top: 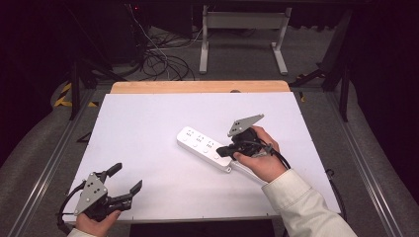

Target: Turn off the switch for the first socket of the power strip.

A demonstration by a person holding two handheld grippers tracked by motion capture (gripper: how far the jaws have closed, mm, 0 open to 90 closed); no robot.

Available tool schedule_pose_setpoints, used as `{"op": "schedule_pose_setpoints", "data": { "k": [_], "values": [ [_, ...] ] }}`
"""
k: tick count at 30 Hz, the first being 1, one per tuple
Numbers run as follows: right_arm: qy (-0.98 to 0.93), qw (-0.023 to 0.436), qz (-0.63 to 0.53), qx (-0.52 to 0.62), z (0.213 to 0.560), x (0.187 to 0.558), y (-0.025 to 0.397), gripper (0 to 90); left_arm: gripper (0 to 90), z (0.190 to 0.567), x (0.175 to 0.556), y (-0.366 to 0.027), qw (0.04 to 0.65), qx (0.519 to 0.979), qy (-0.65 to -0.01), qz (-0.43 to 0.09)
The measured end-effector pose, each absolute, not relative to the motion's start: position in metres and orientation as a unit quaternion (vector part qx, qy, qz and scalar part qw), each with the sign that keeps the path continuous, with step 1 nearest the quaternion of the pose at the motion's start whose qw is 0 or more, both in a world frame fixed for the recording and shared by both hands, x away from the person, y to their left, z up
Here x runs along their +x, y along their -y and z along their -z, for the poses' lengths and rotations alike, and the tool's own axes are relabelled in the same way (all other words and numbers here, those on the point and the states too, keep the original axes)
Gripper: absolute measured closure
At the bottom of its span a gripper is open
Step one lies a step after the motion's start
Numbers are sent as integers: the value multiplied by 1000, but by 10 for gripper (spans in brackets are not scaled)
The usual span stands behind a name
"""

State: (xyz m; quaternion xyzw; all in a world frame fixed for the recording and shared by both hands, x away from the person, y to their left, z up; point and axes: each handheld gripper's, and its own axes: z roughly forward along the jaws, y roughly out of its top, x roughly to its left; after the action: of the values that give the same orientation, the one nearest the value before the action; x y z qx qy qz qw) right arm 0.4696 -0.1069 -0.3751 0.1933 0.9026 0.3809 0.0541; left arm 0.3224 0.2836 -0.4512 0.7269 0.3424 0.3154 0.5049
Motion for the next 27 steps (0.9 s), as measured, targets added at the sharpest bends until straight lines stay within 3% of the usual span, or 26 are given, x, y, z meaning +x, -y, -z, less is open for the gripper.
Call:
{"op": "schedule_pose_setpoints", "data": {
  "k": [27],
  "values": [
    [-931, 58, -282, 225, 405, 507, 80, 900, 181, 452, 323, -284, 502, 727, -349, -312]
  ]
}}
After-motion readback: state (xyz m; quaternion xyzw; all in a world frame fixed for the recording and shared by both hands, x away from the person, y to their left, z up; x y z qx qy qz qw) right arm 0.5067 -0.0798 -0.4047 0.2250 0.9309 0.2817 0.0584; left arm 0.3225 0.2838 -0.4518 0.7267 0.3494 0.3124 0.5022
